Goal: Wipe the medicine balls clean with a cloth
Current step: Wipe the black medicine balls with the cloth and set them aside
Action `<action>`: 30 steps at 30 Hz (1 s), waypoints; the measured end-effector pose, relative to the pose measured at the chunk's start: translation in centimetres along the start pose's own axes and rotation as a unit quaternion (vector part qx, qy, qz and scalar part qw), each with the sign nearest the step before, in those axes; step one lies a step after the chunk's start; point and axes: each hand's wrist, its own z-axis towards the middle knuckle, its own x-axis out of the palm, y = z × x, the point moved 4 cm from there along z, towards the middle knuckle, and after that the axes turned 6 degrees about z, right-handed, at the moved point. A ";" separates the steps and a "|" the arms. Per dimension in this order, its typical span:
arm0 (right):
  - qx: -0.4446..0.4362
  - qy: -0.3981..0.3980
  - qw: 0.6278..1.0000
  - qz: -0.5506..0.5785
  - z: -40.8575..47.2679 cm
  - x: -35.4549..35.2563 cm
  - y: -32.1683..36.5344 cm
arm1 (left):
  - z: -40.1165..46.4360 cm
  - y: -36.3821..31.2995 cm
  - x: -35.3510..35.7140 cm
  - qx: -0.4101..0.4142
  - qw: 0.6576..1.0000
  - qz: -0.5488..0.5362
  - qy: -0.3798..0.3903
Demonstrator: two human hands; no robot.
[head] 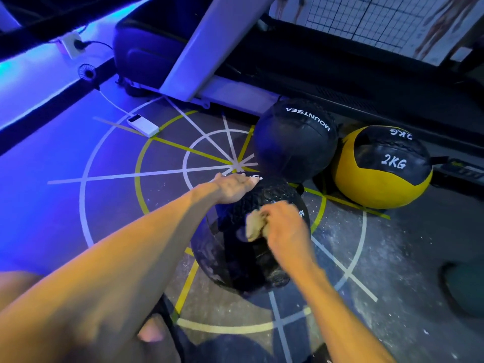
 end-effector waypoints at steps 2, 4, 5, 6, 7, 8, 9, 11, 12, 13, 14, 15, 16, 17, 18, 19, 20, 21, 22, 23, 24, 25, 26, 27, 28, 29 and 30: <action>0.081 -0.126 0.988 0.034 0.6 -2.0 -1.8 | 0.0 0.0 0.0 0.004 1.000 0.001 0.001; 0.074 -0.133 0.988 0.014 0.3 -1.6 -0.2 | 0.0 0.0 -0.2 0.005 1.000 0.000 -0.007; 0.020 -0.070 0.997 0.008 -0.1 -0.4 1.4 | 0.1 0.1 -0.2 0.004 1.000 -0.001 -0.009; -0.051 0.027 0.998 -0.013 -1.1 1.2 3.1 | 0.2 0.2 -0.2 0.003 1.000 -0.003 -0.009; -0.133 0.112 0.984 -0.040 -2.4 2.6 4.6 | 0.3 0.3 -0.2 0.002 1.000 -0.005 -0.009; -0.200 0.164 0.963 -0.078 -3.5 3.3 4.8 | 0.4 0.5 -0.1 0.000 1.000 -0.005 -0.009; -0.218 0.176 0.956 -0.087 -3.7 3.0 4.0 | 0.5 0.6 0.0 0.000 1.000 -0.005 -0.010; -0.095 0.092 0.991 0.003 -2.1 0.0 1.0 | 0.7 0.7 0.1 0.003 1.000 -0.010 -0.018; -0.005 0.015 0.998 0.065 -1.1 -1.7 -1.1 | 0.7 0.6 0.1 0.003 1.000 -0.014 -0.019; 0.071 -0.068 0.989 0.113 -0.4 -3.8 -3.2 | 0.6 0.5 0.2 0.004 1.000 -0.018 -0.017; 0.132 -0.134 0.971 0.147 0.2 -5.7 -5.1 | 0.4 0.4 0.3 0.004 1.000 -0.020 -0.016; 0.170 -0.177 0.954 0.170 0.8 -7.1 -6.8 | 0.3 0.3 0.3 0.005 1.000 -0.020 -0.015; 0.193 -0.195 0.946 0.170 1.3 -8.2 -7.8 | 0.3 0.2 0.3 0.005 1.000 -0.019 -0.014; 0.205 -0.196 0.944 0.165 1.9 -8.5 -8.6 | 0.1 0.1 0.2 0.005 1.000 -0.019 -0.013; 0.215 -0.183 0.946 0.159 2.2 -8.1 -9.0 | 0.0 0.0 0.2 0.006 1.000 -0.020 -0.012; 0.222 -0.161 0.948 0.161 2.5 -7.2 -8.9 | 0.0 -0.1 0.3 0.005 1.000 -0.022 -0.011; 0.219 -0.131 0.954 0.158 2.5 -5.8 -8.2 | 0.0 -0.1 0.4 0.005 1.000 -0.023 -0.010; 0.203 -0.109 0.961 0.152 2.2 -4.1 -7.2 | 0.2 -0.2 0.5 0.004 1.000 -0.022 -0.012; 0.180 -0.103 0.969 0.137 1.5 -2.7 -5.6 | 0.2 -0.1 0.5 0.000 1.000 -0.020 -0.016; 0.161 -0.111 0.973 0.125 0.8 -1.6 -4.1 | 0.4 0.2 0.4 -0.006 1.000 -0.021 -0.021; 0.140 -0.113 0.976 0.119 -0.3 -1.0 -2.4 | 0.4 0.6 0.3 -0.013 0.999 -0.027 -0.026; 0.101 -0.095 0.983 0.122 -1.3 -0.4 -0.8 | 0.3 1.1 0.2 -0.021 0.999 -0.037 -0.028; 0.052 -0.050 0.989 0.132 -2.5 0.2 0.8 | 0.2 1.6 0.1 -0.028 0.998 -0.045 -0.026; 0.010 0.015 0.989 0.146 -3.9 1.0 1.8 | 0.2 2.0 0.2 -0.035 0.998 -0.050 -0.023; -0.025 0.085 0.985 0.146 -5.1 1.6 2.6 | 0.1 2.2 0.2 -0.038 0.998 -0.052 -0.021; -0.064 0.124 0.983 0.122 -6.0 2.1 2.8 | 0.0 2.3 0.3 -0.040 0.997 -0.057 -0.021; -0.102 0.130 0.982 0.087 -6.5 2.2 2.7 | -0.3 2.1 0.4 -0.038 0.997 -0.062 -0.021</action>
